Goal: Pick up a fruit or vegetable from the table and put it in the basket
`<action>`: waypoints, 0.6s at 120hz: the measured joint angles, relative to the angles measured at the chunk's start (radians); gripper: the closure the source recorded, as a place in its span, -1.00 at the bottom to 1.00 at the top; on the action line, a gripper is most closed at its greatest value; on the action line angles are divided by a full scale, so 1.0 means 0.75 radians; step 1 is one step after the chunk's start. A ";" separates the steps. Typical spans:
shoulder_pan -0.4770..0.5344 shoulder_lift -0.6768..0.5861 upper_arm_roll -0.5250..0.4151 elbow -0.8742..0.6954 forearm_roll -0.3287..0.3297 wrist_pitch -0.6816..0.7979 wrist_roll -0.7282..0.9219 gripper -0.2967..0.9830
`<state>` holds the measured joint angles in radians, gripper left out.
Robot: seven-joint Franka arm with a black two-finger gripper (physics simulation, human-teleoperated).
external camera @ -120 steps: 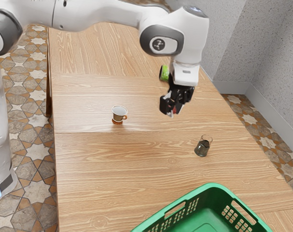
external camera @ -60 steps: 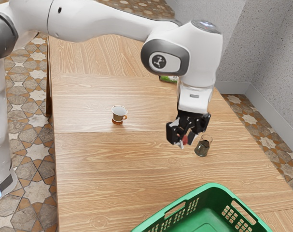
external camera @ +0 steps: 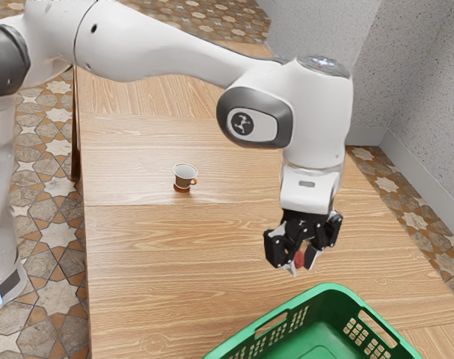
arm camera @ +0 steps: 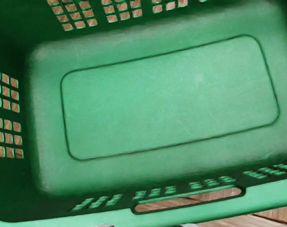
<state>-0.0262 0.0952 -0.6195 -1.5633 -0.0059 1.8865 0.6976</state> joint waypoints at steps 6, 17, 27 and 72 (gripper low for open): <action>-0.035 0.010 0.000 0.005 0.001 0.012 -0.009 0.32; -0.076 0.035 0.000 0.015 0.003 0.036 -0.026 0.32; -0.109 0.058 0.000 0.023 0.012 0.063 -0.041 0.33; -0.196 0.130 0.001 0.057 0.021 0.164 -0.106 0.33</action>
<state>-0.1732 0.1929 -0.6189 -1.5207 0.0101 2.0098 0.6179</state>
